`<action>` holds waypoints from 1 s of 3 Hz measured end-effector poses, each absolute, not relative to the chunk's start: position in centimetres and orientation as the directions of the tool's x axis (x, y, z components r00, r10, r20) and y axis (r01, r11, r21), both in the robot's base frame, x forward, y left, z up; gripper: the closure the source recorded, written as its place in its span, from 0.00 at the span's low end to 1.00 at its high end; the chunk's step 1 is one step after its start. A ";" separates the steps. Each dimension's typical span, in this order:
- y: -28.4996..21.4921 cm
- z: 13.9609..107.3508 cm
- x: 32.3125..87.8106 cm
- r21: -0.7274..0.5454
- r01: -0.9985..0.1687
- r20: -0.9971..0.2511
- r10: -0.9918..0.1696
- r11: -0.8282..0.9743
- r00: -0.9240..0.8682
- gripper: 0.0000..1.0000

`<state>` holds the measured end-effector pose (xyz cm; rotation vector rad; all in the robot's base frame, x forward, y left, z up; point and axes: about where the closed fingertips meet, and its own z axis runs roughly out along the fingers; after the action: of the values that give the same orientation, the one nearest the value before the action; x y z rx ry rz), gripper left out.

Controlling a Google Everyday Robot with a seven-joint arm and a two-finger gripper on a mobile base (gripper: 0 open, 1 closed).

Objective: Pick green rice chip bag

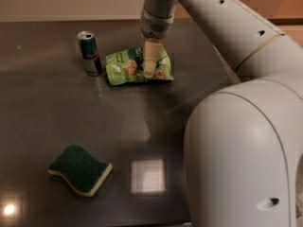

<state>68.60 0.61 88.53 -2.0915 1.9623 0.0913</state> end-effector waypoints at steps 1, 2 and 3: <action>1.7 87.5 69.6 -0.141 -0.988 -0.213 -0.972 -0.066 0.095 0.00; 2.9 86.4 70.3 -0.131 -0.988 -0.192 -0.975 -0.087 0.111 0.00; 3.9 85.4 70.9 -0.118 -0.988 -0.166 -0.979 -0.099 0.118 0.00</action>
Offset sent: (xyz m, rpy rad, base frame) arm 0.0161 0.0294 -0.0271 -0.0954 0.0629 0.0620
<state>70.89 3.95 85.38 -2.1904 1.9620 0.0674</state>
